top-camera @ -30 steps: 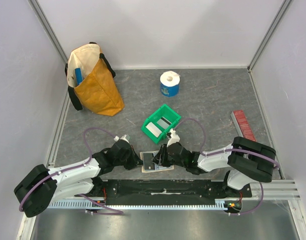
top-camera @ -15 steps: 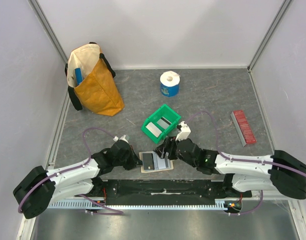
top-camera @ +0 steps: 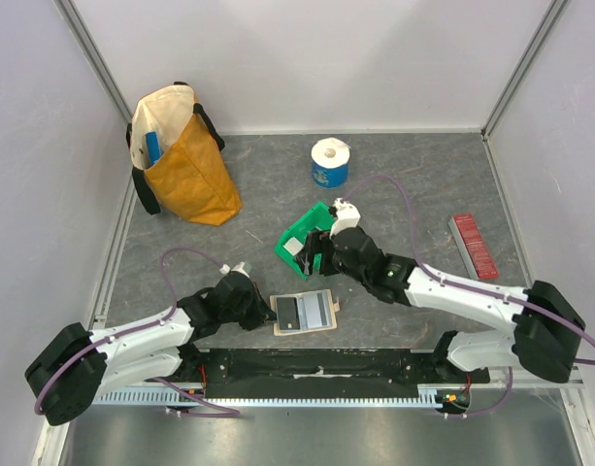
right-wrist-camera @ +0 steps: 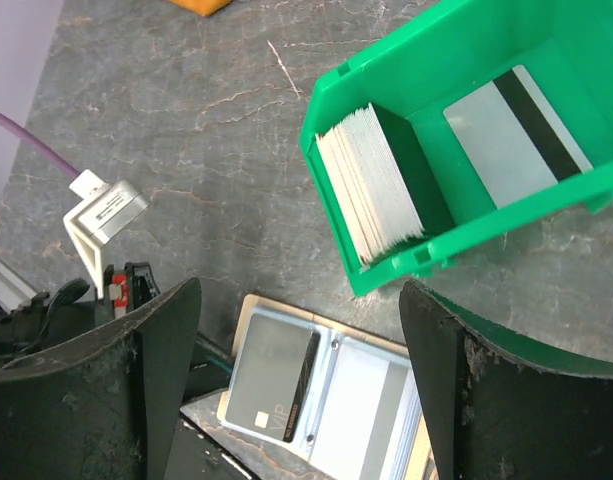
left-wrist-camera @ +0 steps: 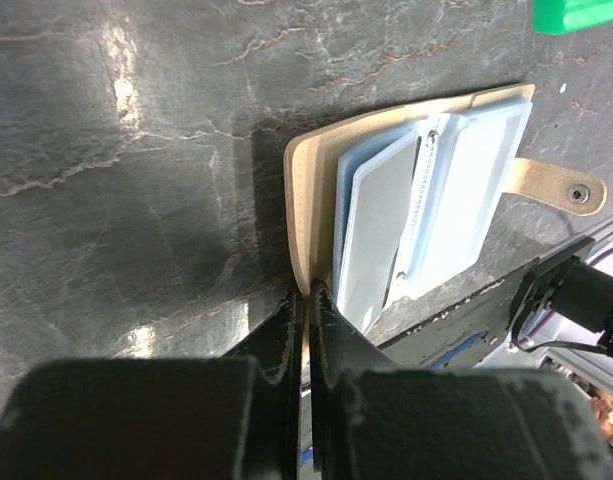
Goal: Put the credit cards into the card holder
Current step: Insert the credit card into the card holder, then pick up the credit card from the storage box.
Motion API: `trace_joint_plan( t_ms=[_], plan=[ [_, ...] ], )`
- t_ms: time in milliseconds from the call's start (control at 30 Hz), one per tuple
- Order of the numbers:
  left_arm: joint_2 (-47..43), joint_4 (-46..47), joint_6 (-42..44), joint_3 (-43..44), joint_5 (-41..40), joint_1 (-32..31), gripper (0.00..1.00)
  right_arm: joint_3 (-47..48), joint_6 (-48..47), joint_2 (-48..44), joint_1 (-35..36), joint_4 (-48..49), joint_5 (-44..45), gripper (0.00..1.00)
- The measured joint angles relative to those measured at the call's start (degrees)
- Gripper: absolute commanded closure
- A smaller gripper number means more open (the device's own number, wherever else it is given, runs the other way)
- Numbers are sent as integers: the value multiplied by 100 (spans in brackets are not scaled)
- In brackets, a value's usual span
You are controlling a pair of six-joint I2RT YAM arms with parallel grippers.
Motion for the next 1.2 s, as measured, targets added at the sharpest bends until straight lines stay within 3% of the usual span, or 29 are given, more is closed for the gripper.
trace_joint_plan(
  t_ms=[567,1200],
  plan=[
    [-273,-195,153,20,2,0,98,1329,-931,1628,-1228,-531,-1928,11],
    [-260,-197,195,33,4,0,98,2212,-1397,2940,-1604,-625,-2879,6]
  ],
)
